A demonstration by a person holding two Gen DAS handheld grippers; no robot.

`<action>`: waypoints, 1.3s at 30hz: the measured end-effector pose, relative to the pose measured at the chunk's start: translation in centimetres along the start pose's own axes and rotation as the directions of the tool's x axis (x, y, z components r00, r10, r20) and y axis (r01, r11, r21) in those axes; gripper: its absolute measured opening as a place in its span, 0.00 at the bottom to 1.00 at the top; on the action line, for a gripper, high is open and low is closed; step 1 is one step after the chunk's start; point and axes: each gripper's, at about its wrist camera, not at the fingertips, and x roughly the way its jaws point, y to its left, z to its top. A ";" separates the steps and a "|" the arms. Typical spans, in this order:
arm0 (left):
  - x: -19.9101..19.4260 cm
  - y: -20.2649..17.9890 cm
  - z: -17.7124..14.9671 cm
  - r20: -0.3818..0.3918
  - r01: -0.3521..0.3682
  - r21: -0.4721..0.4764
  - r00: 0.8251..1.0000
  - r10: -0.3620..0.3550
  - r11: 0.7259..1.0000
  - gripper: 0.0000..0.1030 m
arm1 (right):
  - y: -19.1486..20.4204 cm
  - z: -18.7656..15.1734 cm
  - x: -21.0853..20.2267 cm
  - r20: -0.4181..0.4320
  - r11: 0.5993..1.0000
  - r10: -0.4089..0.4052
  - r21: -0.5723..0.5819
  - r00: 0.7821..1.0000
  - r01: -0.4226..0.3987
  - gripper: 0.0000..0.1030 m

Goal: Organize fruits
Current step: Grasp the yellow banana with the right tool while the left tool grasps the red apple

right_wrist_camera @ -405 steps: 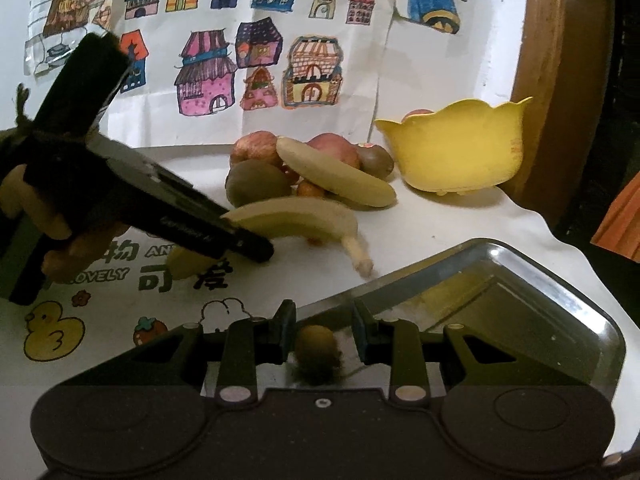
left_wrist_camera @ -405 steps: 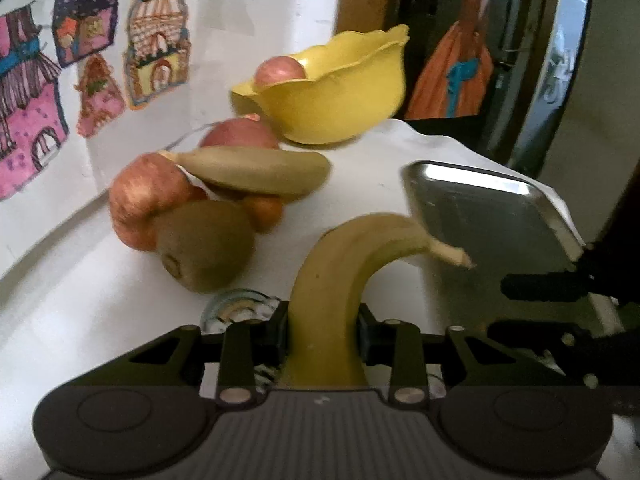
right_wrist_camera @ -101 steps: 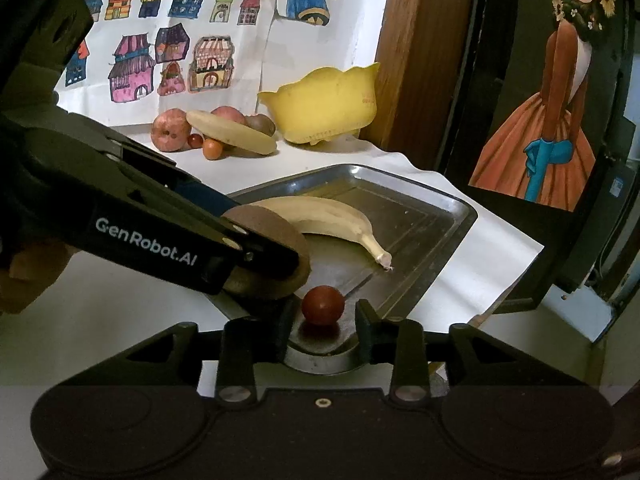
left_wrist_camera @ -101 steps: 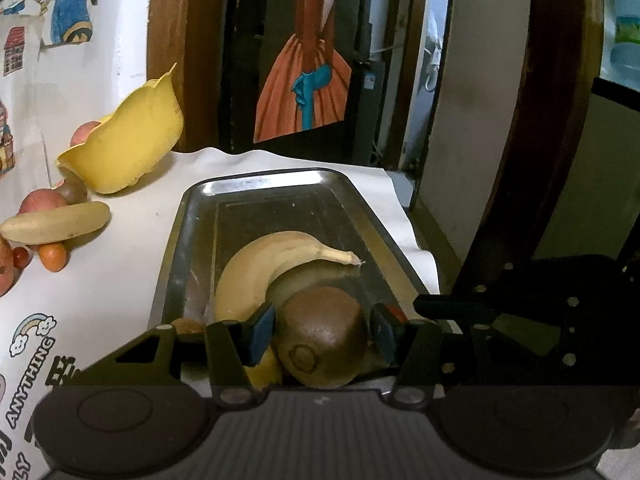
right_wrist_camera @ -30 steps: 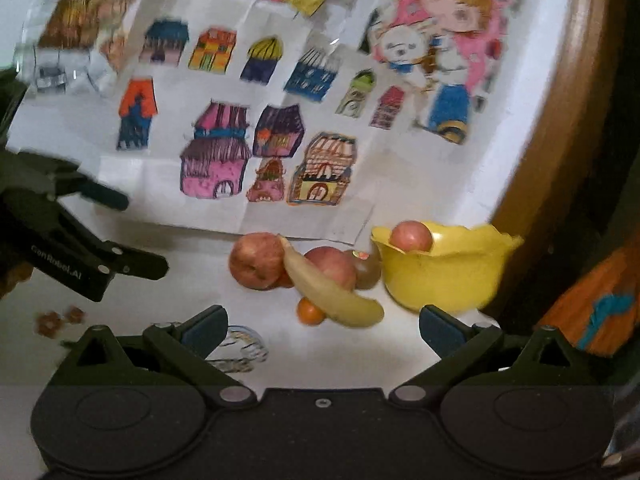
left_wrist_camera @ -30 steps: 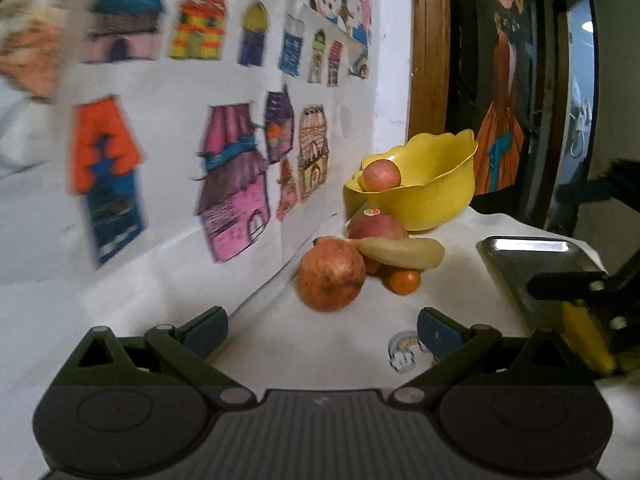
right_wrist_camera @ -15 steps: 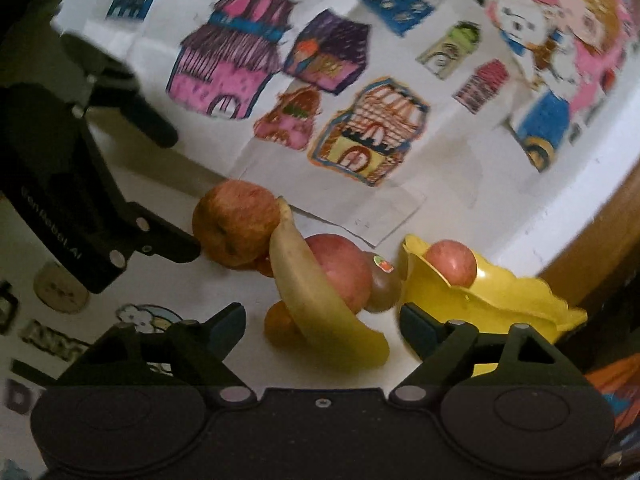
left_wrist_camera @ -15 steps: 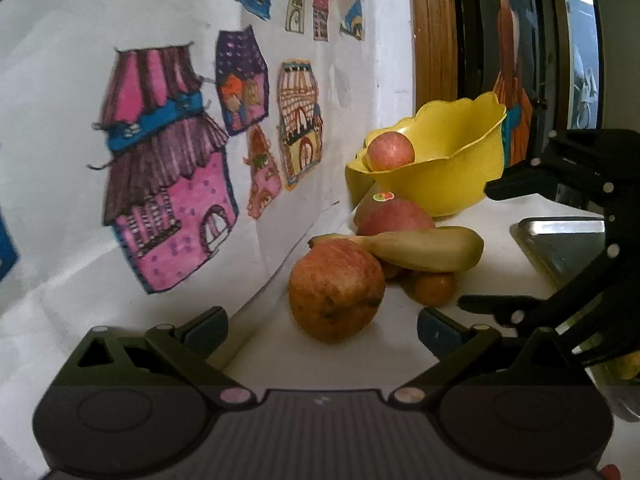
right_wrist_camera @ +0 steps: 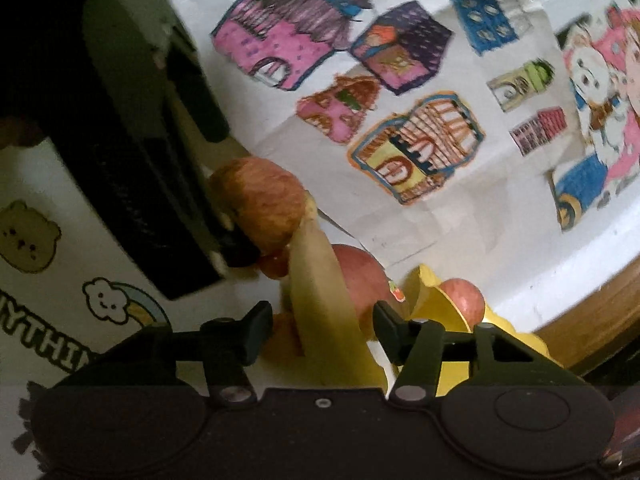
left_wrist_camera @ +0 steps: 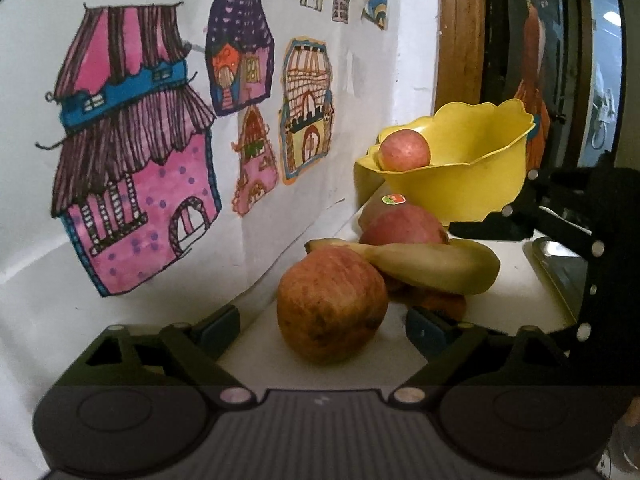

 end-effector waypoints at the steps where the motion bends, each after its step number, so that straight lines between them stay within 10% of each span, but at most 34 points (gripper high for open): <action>1: 0.2 0.0 0.0 -0.006 -0.003 -0.008 1.000 0.003 1.000 0.88 | 0.2 0.0 0.1 0.002 1.000 -0.002 -0.011 1.000 0.002 0.53; 13: 1.4 0.5 0.1 -0.037 0.027 -0.070 0.999 -0.030 0.997 0.66 | 0.6 0.5 0.6 0.021 0.996 -0.057 -0.064 0.998 0.058 0.36; 39: -2.7 0.6 -2.2 -0.016 0.076 -0.119 0.997 -0.078 0.990 0.64 | 3.2 -2.8 -4.8 0.075 0.984 -0.100 -0.142 0.992 0.110 0.30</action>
